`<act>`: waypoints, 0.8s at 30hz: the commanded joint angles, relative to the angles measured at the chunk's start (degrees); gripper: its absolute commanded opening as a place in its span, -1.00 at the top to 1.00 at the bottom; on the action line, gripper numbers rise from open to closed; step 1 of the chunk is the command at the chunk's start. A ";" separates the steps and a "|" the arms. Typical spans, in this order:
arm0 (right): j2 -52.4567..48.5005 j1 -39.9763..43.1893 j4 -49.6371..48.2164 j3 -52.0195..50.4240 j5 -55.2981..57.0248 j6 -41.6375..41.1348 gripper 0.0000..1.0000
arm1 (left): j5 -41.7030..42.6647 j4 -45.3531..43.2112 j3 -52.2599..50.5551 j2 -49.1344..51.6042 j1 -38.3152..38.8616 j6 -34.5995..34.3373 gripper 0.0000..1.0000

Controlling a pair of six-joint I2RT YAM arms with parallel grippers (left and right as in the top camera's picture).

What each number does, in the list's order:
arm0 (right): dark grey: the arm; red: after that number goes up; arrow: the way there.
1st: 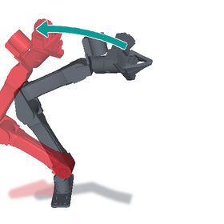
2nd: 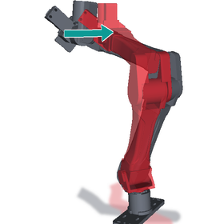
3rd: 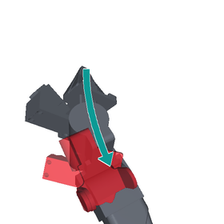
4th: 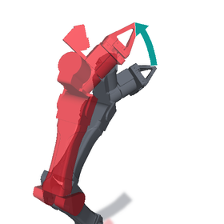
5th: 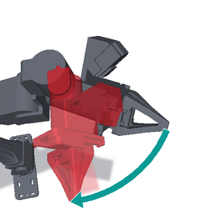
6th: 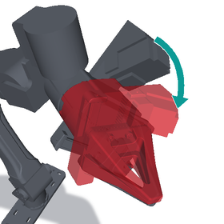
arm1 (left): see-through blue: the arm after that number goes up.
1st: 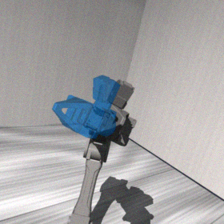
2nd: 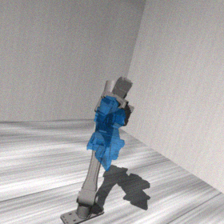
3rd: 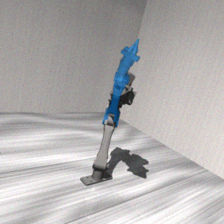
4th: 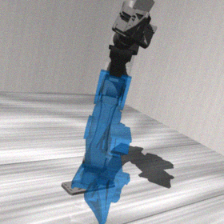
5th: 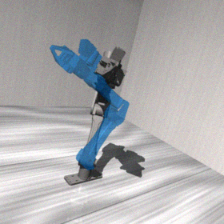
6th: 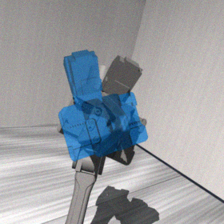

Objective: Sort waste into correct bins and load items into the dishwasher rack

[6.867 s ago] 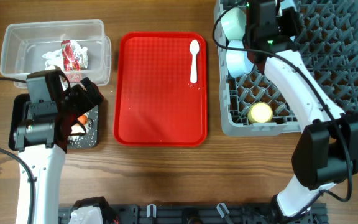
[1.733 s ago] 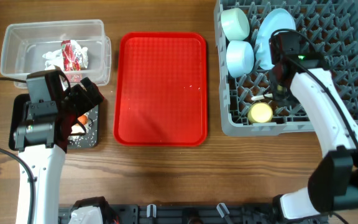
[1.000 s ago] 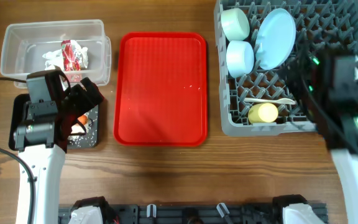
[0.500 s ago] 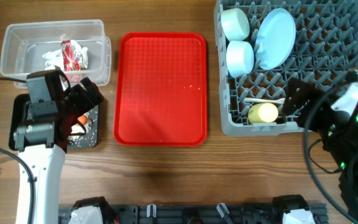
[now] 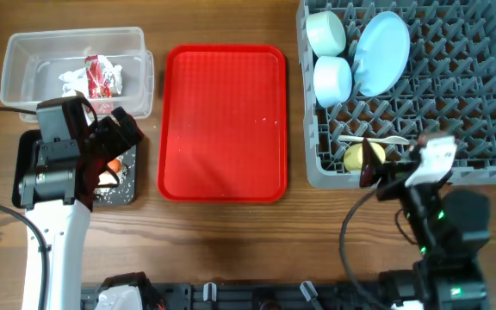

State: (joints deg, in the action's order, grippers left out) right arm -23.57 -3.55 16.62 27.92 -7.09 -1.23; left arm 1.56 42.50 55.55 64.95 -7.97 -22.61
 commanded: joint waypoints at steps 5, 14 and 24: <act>17.77 0.85 -9.03 -22.93 -7.76 1.25 -0.99 | -0.35 -0.20 0.87 0.11 -0.35 -0.13 -1.00; 23.41 0.90 -10.69 -24.68 -6.93 2.75 -1.00 | -0.35 -0.20 0.87 0.11 -0.35 -0.13 -1.00; 23.30 0.90 -10.62 -24.68 -6.93 2.75 -1.00 | -0.35 -0.20 0.87 0.11 -0.35 -0.13 -1.00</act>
State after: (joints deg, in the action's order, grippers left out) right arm -1.10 -2.90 6.24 2.92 -13.47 0.60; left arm 1.56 42.46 55.57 64.95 -7.97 -22.61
